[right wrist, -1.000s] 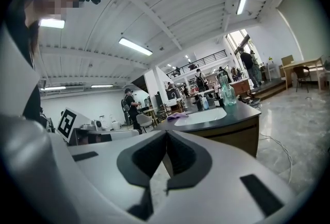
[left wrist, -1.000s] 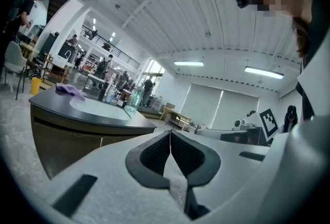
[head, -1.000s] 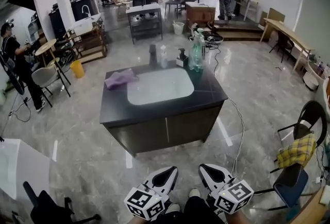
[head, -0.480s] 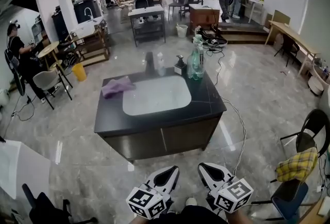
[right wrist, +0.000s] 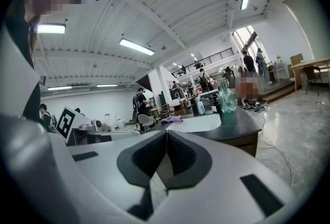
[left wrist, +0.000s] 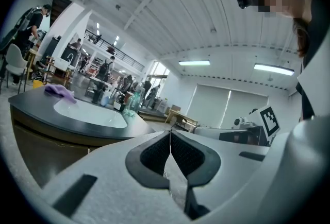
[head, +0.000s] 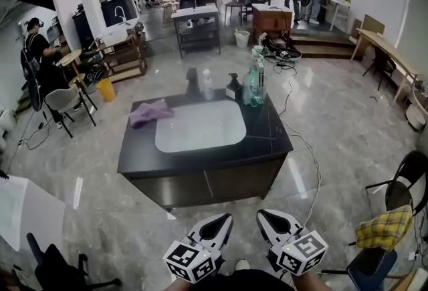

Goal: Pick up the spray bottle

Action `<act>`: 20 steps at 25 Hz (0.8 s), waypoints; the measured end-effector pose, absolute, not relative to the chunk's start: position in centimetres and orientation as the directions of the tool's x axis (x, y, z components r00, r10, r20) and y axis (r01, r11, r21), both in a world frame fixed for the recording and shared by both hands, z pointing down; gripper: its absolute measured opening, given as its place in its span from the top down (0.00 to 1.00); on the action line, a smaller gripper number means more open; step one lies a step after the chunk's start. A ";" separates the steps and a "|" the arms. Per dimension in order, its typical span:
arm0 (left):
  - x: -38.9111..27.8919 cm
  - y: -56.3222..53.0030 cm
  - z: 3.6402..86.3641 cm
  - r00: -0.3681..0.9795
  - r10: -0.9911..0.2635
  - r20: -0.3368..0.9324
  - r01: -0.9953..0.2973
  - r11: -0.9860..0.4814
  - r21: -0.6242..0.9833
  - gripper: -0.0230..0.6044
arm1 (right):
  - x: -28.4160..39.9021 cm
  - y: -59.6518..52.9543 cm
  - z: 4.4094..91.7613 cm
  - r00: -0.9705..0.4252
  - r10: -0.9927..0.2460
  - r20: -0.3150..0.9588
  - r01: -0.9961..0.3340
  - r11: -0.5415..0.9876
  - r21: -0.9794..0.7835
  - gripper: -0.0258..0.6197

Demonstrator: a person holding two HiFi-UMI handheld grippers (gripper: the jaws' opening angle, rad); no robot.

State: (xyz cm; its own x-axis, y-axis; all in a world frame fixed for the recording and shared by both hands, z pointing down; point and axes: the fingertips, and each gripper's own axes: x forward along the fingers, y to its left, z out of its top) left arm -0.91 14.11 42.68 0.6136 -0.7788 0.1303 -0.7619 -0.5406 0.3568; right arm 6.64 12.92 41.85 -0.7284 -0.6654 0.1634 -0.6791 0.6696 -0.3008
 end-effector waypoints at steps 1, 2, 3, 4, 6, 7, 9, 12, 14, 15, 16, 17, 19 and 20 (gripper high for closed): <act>-0.6 13.8 42.7 0.610 -0.781 0.131 -0.765 -0.538 0.356 0.95 | 6.9 12.6 42.0 -0.731 -0.663 0.165 -0.677 0.672 -0.299 0.95; -0.3 13.4 42.8 0.607 -0.784 0.131 -0.767 -0.535 0.355 0.95 | 7.3 12.2 42.1 -0.733 -0.660 0.167 -0.676 0.674 -0.298 0.95; 0.1 13.1 43.0 0.604 -0.787 0.131 -0.769 -0.531 0.355 0.95 | 7.6 11.9 42.3 -0.735 -0.657 0.169 -0.673 0.676 -0.298 0.95; 0.4 12.8 43.1 0.600 -0.789 0.130 -0.771 -0.528 0.355 0.95 | 7.9 11.5 42.5 -0.737 -0.654 0.170 -0.671 0.679 -0.298 0.95; 1.2 12.3 43.3 0.597 -0.792 0.128 -0.773 -0.525 0.356 0.95 | 8.6 11.0 42.7 -0.743 -0.647 0.169 -0.665 0.686 -0.296 0.95; 1.6 12.0 43.4 0.597 -0.792 0.127 -0.773 -0.525 0.356 0.95 | 8.9 10.7 42.8 -0.745 -0.645 0.168 -0.663 0.689 -0.293 0.95; 2.4 11.7 43.6 0.599 -0.790 0.128 -0.772 -0.528 0.354 0.95 | 9.6 10.1 43.0 -0.745 -0.645 0.169 -0.663 0.690 -0.291 0.95; 3.1 11.3 43.9 0.601 -0.789 0.131 -0.770 -0.526 0.361 0.95 | 10.3 9.5 43.2 -0.745 -0.645 0.171 -0.663 0.686 -0.300 0.95; 3.3 10.8 43.8 0.599 -0.791 0.122 -0.765 -0.522 0.377 0.95 | 10.6 9.1 43.3 -0.747 -0.642 0.173 -0.661 0.687 -0.301 0.95; 3.4 10.6 43.6 0.600 -0.791 0.117 -0.763 -0.523 0.380 0.95 | 10.8 8.9 43.3 -0.746 -0.642 0.174 -0.662 0.687 -0.301 0.95; 3.6 10.4 43.5 0.602 -0.790 0.114 -0.762 -0.526 0.377 0.95 | 11.0 8.6 43.4 -0.745 -0.644 0.175 -0.663 0.684 -0.304 0.95; 3.7 10.1 43.4 0.605 -0.788 0.115 -0.762 -0.531 0.372 0.95 | 11.2 8.2 43.4 -0.743 -0.647 0.174 -0.665 0.680 -0.308 0.95; 3.7 9.5 43.5 0.612 -0.782 0.120 -0.759 -0.537 0.369 0.95 | 11.3 7.5 43.5 -0.740 -0.650 0.172 -0.666 0.674 -0.318 0.95; 3.7 9.2 43.6 0.614 -0.780 0.123 -0.757 -0.537 0.373 0.95 | 11.2 7.2 43.6 -0.741 -0.650 0.172 -0.666 0.674 -0.320 0.95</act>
State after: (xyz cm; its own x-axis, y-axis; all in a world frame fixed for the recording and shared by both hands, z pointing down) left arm 3.73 9.24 43.59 0.6140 -0.7797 0.1227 -0.7566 -0.5372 0.3729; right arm 11.21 7.19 43.57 -0.7406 -0.6497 0.1717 -0.6656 0.6742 -0.3199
